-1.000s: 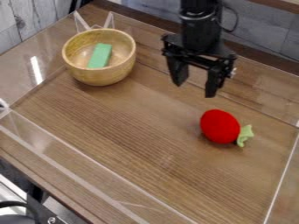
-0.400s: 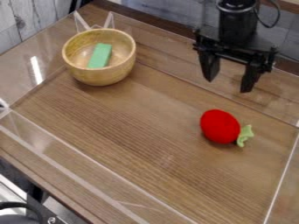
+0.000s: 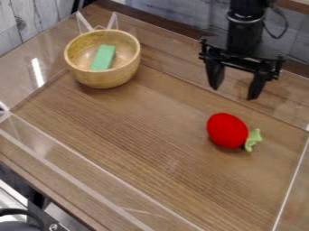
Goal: Put the green stick in the brown bowl
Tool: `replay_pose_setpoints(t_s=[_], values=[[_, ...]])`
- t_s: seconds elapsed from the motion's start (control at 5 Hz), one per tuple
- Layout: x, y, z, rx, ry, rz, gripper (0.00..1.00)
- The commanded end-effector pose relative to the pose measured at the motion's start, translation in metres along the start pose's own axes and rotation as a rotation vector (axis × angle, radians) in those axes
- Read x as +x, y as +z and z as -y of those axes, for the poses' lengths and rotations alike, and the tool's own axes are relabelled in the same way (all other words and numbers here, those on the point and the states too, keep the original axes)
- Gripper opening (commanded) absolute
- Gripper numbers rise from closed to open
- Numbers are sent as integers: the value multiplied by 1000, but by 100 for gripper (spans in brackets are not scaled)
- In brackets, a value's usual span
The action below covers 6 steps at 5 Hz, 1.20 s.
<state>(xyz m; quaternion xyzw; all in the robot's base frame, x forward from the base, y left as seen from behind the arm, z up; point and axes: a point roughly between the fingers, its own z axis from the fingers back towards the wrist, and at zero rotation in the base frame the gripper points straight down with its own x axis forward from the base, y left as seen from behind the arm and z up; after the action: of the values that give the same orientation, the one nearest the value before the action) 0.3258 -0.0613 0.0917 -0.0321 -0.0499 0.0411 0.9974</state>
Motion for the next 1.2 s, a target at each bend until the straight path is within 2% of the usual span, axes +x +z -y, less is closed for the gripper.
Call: replay_pose_setpoints(t_s=[0.0,0.2,0.4,0.6,1.0], values=[[11,11,-11,-4,47,60,100],[11,16,-34,-16,-18,59,100],[5,24,-44,-53,-91,56,100],[6,24,-34,-55,-90,59,100],[8,18,-16,-54,-106,43,100]])
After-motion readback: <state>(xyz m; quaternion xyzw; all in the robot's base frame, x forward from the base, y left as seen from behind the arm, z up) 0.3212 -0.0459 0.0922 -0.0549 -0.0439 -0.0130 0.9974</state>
